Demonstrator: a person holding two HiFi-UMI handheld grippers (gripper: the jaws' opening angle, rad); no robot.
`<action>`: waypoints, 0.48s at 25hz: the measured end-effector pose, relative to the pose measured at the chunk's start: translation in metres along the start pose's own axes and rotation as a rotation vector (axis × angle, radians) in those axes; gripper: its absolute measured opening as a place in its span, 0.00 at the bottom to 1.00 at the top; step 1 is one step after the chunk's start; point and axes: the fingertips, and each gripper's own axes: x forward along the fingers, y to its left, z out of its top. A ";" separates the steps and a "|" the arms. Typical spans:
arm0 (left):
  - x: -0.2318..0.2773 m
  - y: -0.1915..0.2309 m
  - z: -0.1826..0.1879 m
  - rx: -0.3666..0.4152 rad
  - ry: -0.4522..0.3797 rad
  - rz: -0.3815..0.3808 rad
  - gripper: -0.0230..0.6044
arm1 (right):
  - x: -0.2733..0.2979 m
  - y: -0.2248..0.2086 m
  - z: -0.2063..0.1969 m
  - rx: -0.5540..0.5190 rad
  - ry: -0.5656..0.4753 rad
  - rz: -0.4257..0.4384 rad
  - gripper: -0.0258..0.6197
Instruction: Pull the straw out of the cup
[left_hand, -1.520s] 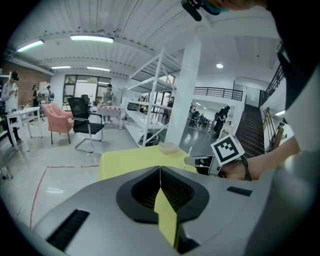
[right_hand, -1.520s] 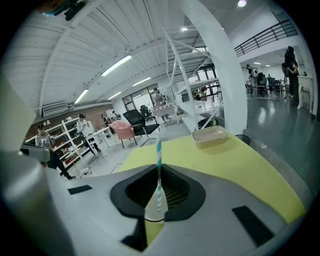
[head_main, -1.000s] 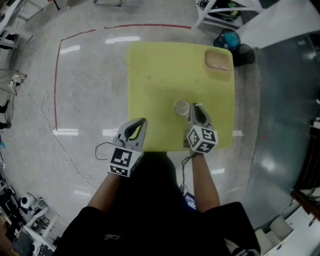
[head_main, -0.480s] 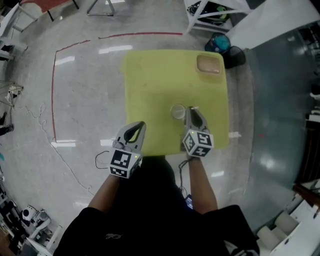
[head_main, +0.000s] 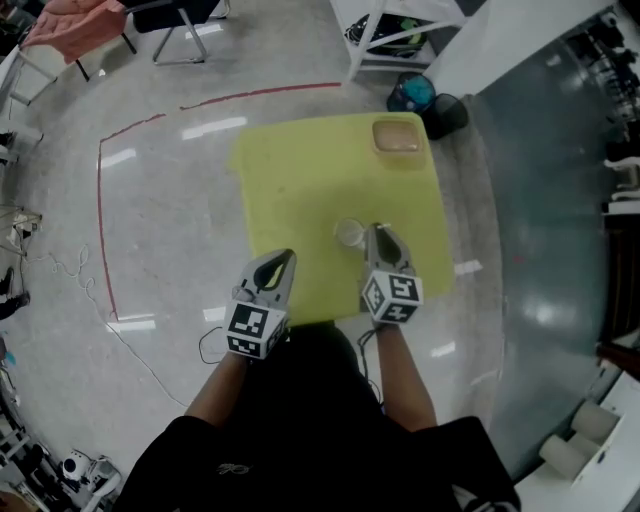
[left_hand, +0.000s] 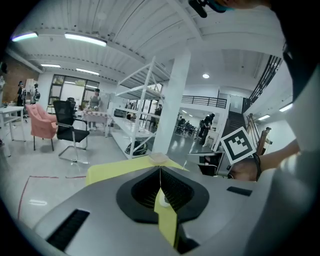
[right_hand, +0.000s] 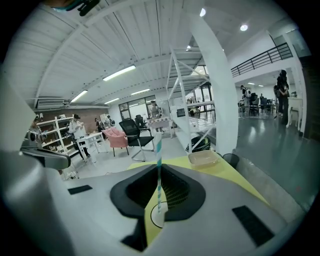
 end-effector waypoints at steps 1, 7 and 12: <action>0.001 -0.001 0.001 0.004 -0.002 -0.010 0.11 | -0.003 0.001 0.001 0.001 -0.007 -0.006 0.10; 0.011 -0.009 0.013 0.034 -0.017 -0.083 0.11 | -0.023 0.004 0.014 0.016 -0.051 -0.055 0.10; 0.016 -0.017 0.027 0.056 -0.025 -0.143 0.11 | -0.042 0.009 0.022 0.041 -0.095 -0.094 0.10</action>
